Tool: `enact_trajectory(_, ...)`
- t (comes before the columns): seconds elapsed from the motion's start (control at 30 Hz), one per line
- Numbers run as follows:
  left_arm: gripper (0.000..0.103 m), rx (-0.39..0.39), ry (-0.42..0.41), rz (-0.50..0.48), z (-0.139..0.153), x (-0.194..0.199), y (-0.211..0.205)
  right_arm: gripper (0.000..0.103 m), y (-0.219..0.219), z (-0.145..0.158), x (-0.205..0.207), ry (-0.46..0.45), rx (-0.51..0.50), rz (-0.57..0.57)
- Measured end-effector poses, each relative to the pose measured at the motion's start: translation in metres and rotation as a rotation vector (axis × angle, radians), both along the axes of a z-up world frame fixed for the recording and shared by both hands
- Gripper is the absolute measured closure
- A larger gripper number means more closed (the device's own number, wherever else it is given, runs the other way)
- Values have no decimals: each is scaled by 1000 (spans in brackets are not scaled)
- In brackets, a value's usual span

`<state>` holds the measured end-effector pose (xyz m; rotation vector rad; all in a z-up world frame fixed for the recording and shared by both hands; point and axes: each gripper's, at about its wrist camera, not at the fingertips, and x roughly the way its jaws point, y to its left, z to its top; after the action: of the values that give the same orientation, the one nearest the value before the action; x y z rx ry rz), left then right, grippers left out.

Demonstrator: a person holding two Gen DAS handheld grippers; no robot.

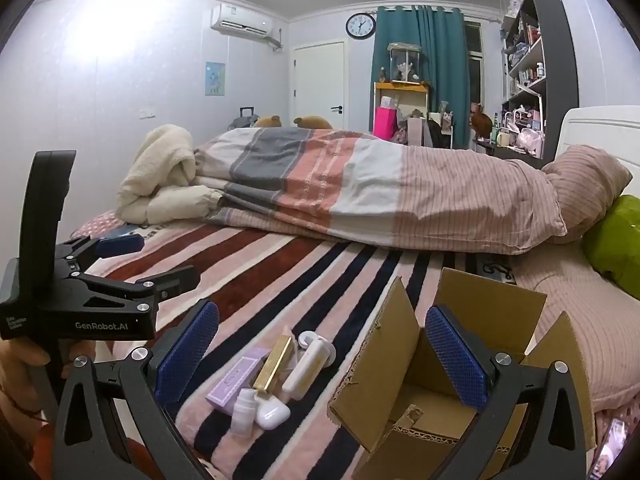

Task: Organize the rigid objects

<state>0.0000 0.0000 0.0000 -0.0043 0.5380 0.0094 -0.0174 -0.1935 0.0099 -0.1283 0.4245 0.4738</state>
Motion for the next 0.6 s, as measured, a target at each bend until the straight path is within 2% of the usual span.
enact_trajectory(0.6,0,4,-3,5,1,-1,4,0,2,1,-1,3,10,6)
